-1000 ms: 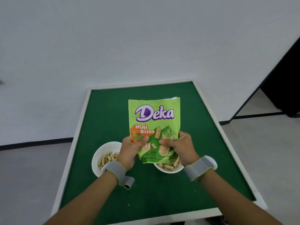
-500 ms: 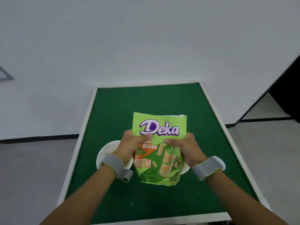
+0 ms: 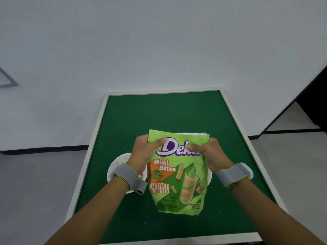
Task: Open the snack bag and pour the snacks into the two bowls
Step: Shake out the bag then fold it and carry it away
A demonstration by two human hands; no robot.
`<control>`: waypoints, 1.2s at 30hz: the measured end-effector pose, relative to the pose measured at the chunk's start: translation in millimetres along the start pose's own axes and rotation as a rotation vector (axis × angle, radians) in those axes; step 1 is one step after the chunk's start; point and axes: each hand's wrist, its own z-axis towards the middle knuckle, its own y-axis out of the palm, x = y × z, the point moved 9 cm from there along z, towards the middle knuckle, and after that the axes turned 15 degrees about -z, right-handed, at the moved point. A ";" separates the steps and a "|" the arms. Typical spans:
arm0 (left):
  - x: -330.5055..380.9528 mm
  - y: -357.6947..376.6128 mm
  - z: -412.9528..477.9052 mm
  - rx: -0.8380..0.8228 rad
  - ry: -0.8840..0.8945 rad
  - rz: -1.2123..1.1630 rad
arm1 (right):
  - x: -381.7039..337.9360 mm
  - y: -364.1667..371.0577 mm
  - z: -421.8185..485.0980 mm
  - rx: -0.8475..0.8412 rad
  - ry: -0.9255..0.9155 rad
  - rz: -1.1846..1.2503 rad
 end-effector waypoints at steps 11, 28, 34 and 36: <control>6.2 17.4 -11.0 -0.171 -0.018 0.270 | -66.6 35.0 -9.1 -0.098 -0.488 -1.101; 29.4 23.2 -14.5 -0.024 0.271 0.371 | -72.0 53.6 -3.7 0.051 -0.487 -1.061; 18.3 26.2 -13.8 -0.095 0.143 0.299 | -72.3 51.2 -9.0 -0.033 -0.502 -0.992; 20.1 24.9 -13.5 -0.072 0.145 0.281 | -73.7 52.3 -11.2 -0.056 -0.528 -0.996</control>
